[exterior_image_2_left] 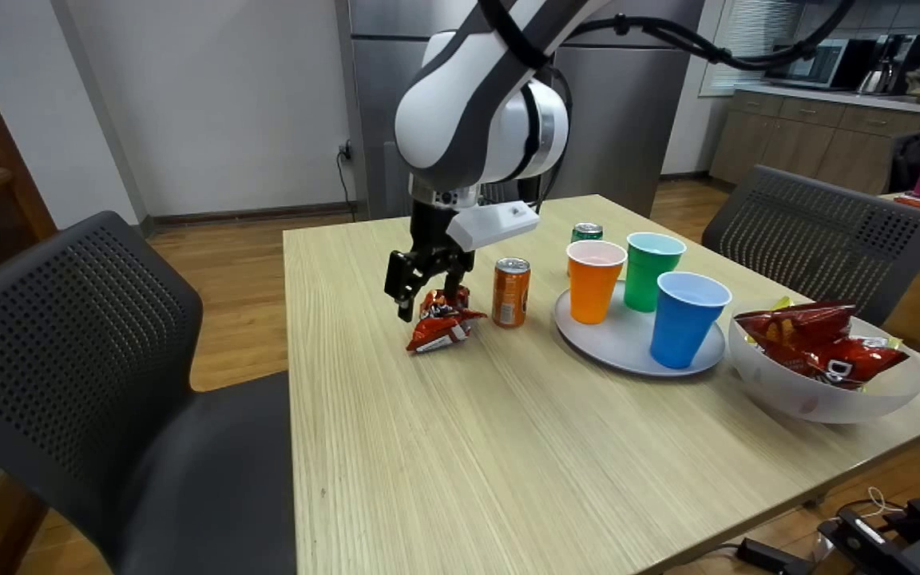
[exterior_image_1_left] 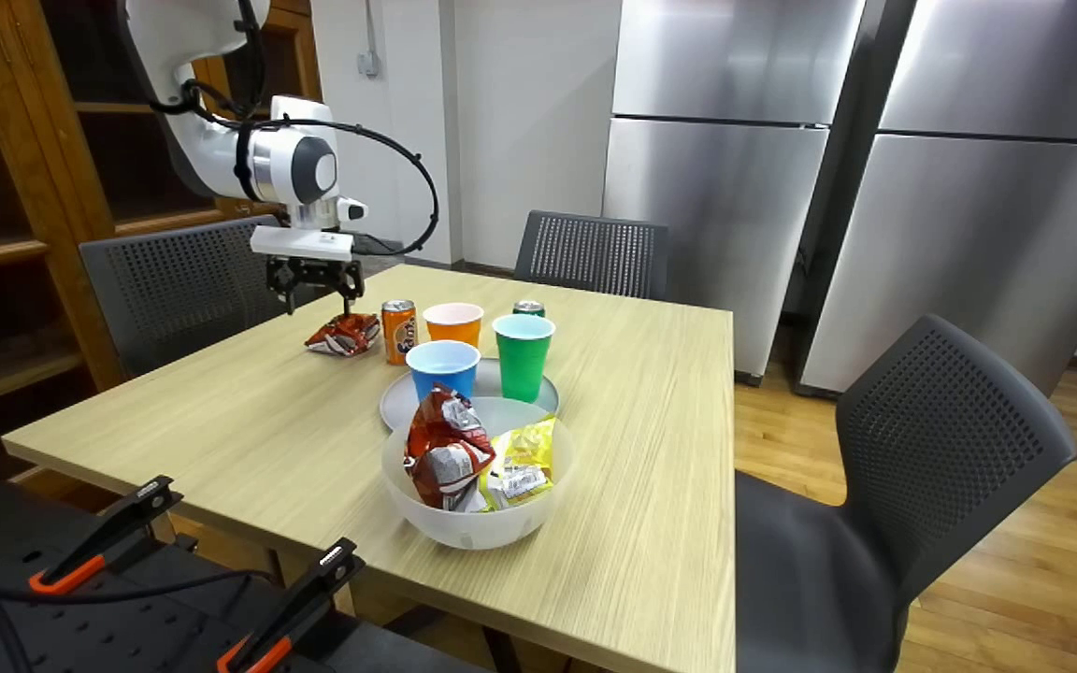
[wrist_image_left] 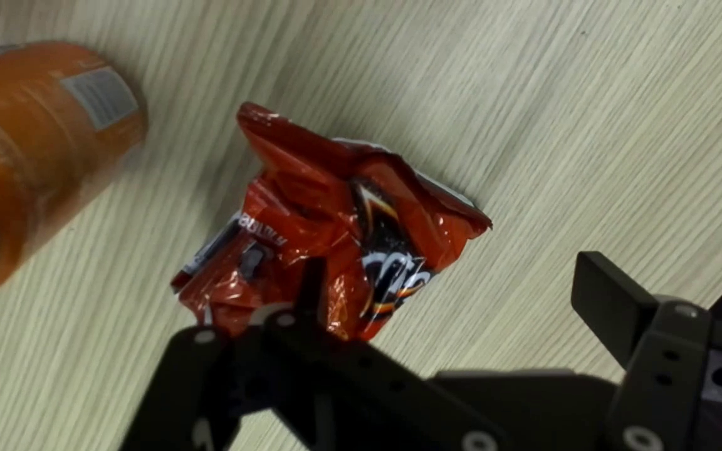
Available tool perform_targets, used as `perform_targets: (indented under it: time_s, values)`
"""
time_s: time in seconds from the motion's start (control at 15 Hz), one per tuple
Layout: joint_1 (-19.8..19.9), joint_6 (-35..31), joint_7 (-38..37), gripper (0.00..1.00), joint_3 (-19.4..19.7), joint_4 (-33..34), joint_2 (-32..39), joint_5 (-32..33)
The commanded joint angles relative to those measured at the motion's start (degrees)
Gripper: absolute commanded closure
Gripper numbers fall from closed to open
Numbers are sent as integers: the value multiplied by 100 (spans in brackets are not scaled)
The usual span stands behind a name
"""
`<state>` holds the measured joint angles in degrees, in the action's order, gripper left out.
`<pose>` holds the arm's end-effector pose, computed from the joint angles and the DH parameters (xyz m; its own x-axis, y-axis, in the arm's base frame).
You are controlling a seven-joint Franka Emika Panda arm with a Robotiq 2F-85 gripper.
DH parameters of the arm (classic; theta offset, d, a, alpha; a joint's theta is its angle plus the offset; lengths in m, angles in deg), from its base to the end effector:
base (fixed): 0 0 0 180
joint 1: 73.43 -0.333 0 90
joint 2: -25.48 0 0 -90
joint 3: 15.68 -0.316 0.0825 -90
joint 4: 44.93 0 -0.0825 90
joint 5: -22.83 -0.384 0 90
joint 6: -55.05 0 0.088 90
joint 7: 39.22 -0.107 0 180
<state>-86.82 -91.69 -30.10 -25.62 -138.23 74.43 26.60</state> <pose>0.6396 0.2613 0.1324 0.8472 0.5210 0.1041 0.5290 -0.8454 -0.0740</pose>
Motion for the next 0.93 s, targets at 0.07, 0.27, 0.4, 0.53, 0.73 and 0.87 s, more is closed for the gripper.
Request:
perform_targets:
  time_s: [0.07, 0.27, 0.4, 0.53, 0.73, 0.87]
  values:
    - [0, 35, -199, 0, -1, 283, 241, -66]
    - [16, 39, -232, 0, -7, 313, 294, -83]
    - [23, 33, -238, 0, -11, 327, 313, -94]
    - [29, 32, -243, 0, -10, 341, 324, -104]
    - [30, 31, -253, 0, -4, 345, 319, -102]
    - [29, 30, -260, 0, 3, 345, 311, -98]
